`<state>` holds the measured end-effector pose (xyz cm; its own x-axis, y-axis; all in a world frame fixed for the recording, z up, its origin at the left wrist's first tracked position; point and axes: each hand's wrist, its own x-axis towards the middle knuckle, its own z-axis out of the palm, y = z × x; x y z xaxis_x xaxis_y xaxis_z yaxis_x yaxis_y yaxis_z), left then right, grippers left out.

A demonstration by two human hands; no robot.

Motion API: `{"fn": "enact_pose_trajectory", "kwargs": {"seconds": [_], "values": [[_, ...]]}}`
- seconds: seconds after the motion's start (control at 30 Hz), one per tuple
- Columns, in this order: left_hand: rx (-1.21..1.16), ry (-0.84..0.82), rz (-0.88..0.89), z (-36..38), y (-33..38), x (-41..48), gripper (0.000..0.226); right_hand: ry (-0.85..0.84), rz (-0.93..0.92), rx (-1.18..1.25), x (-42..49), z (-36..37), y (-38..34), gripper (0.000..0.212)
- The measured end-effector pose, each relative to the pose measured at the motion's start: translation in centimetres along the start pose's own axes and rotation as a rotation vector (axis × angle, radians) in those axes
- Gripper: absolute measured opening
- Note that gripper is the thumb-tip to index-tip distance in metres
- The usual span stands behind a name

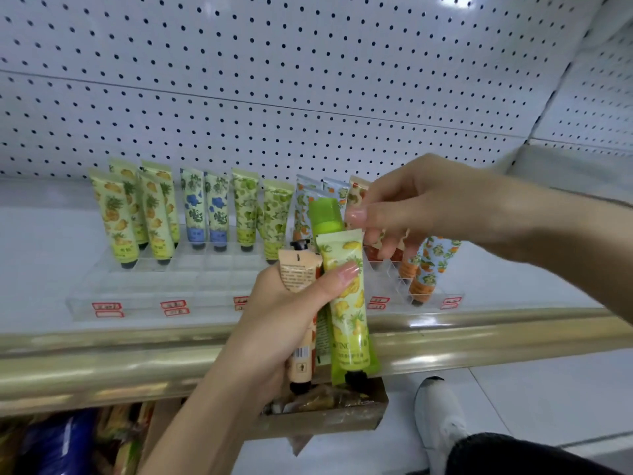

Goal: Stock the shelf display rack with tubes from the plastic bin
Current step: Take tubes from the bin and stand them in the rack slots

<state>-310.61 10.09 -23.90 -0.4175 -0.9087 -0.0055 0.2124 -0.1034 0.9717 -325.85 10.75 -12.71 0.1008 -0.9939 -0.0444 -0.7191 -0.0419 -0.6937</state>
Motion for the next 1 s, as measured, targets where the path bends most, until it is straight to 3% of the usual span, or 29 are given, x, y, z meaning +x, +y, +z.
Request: {"fn": "enact_pose_trajectory", "kwargs": {"seconds": [0.07, 0.27, 0.4, 0.57, 0.73, 1.0], "values": [[0.006, 0.003, 0.007, 0.4, -0.2, -0.1, 0.038, -0.037, 0.020, 0.004, -0.1, 0.3, 0.2, 0.041], [-0.016, 0.008, -0.036, 0.9, -0.4, -0.5, 0.034, -0.135, 0.092, 0.057, -0.3, 0.4, 0.4, 0.019], [-0.067, 0.010, -0.156, 0.1, -0.2, -0.9, 0.051, -0.139, 0.143, 0.152, -0.1, 0.5, -0.1, 0.016], [-0.183, 0.142, -0.246, -2.1, 0.9, -1.3, 0.031, -0.077, 0.136, 0.216, 0.6, 0.1, -1.5, 0.031], [-0.132, 0.303, -0.112, -5.9, 1.8, -2.6, 0.042, 0.056, 0.019, 0.229, 1.8, 0.2, -3.6, 0.027], [-0.157, 0.455, 0.164, -13.9, 3.4, -6.4, 0.024, 0.129, -0.229, 0.035, 4.8, 5.1, -7.7, 0.017]]}}
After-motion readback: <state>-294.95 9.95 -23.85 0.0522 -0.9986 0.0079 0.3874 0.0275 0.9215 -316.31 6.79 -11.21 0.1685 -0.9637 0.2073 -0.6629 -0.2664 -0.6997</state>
